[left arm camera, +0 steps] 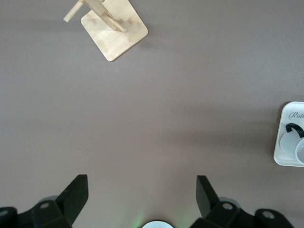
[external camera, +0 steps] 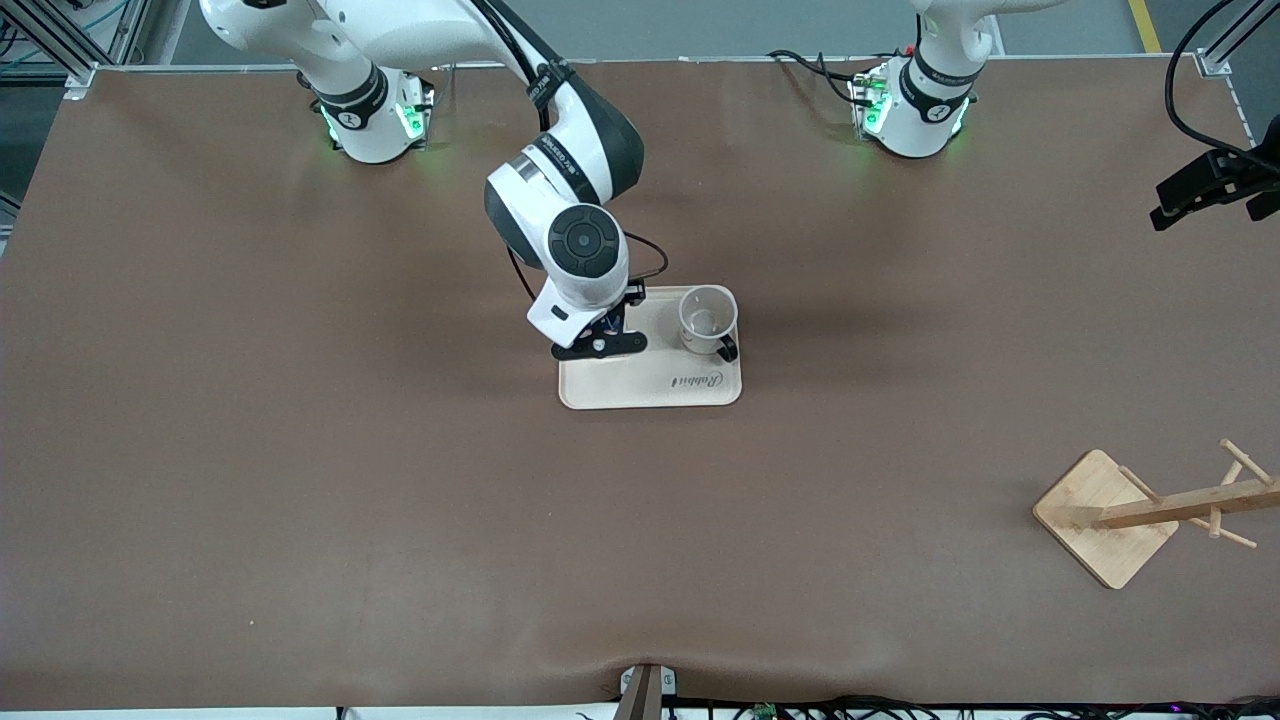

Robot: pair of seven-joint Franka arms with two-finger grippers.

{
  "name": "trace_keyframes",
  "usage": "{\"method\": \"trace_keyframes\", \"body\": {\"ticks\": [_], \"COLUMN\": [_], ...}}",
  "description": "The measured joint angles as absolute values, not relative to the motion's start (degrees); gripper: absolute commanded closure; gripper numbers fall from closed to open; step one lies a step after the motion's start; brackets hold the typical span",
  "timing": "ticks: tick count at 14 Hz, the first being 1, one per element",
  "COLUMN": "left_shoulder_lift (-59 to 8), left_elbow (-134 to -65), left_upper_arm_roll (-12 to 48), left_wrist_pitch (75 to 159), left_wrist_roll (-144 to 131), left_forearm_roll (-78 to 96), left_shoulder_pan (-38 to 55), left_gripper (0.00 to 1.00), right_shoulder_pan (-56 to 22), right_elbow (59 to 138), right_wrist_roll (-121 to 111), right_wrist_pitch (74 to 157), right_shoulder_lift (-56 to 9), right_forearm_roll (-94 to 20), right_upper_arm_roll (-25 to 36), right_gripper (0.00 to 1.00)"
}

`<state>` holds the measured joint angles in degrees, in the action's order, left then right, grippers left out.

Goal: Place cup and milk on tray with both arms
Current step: 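Lower the milk carton onto the tray beside the mug with the right gripper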

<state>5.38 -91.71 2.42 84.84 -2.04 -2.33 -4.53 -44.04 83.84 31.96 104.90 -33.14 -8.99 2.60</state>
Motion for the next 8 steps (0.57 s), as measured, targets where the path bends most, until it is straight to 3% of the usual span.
{"method": "trace_keyframes", "body": {"ticks": [8], "left_shoulder_lift": [5.1], "left_elbow": [-93.1], "left_upper_arm_roll": [2.5], "left_wrist_pitch": [85.4], "left_wrist_roll": [-3.5], "left_forearm_roll": [-0.6], "left_shoulder_pan": [-4.1], "left_gripper": [0.0], "right_shoulder_pan": [-44.1], "right_elbow": [83.7], "right_wrist_roll": [32.0], "right_wrist_pitch": [104.9], "right_shoulder_lift": [-33.6], "right_forearm_roll": [-9.0], "right_upper_arm_roll": [2.8], "right_gripper": [0.0]}}
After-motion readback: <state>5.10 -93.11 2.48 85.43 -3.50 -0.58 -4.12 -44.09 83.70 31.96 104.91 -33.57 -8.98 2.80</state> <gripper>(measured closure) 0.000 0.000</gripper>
